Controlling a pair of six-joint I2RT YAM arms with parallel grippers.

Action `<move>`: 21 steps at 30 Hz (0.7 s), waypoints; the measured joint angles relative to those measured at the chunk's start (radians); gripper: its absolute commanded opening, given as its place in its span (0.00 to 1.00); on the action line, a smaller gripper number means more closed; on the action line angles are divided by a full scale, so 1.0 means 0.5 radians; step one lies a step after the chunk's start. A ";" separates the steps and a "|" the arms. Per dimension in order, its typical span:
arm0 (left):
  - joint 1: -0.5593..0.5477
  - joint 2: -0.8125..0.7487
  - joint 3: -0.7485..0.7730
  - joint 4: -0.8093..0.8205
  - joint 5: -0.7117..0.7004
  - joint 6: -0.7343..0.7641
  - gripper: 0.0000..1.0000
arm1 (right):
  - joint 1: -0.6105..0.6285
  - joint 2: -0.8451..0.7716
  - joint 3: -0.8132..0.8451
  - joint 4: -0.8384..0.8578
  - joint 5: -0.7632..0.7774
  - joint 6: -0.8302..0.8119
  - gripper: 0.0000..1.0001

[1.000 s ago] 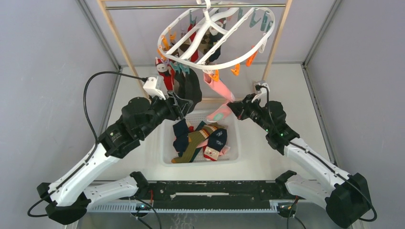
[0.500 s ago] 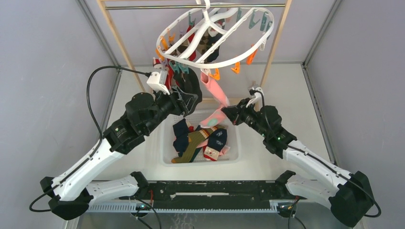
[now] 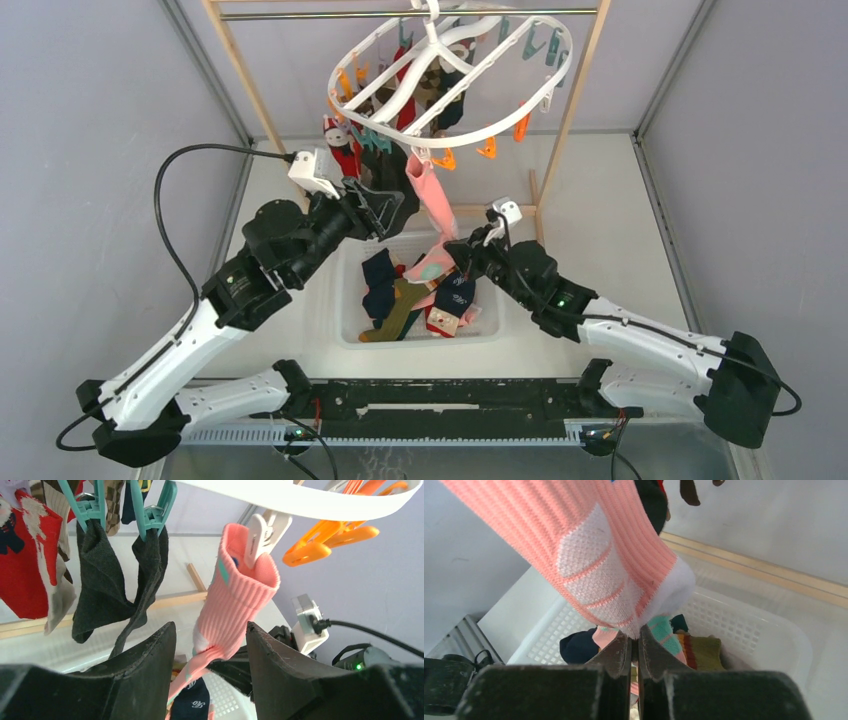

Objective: Remove the socks clipped to the hanger
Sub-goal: Remove the sock from the hanger.

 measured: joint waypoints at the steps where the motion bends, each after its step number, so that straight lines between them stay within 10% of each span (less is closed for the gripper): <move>1: 0.000 -0.012 0.000 0.009 -0.002 0.008 0.58 | 0.038 0.017 0.016 -0.009 0.050 -0.024 0.07; 21: -0.001 -0.049 0.037 0.085 -0.037 0.099 0.62 | 0.511 0.454 0.402 -0.066 0.802 -0.500 0.07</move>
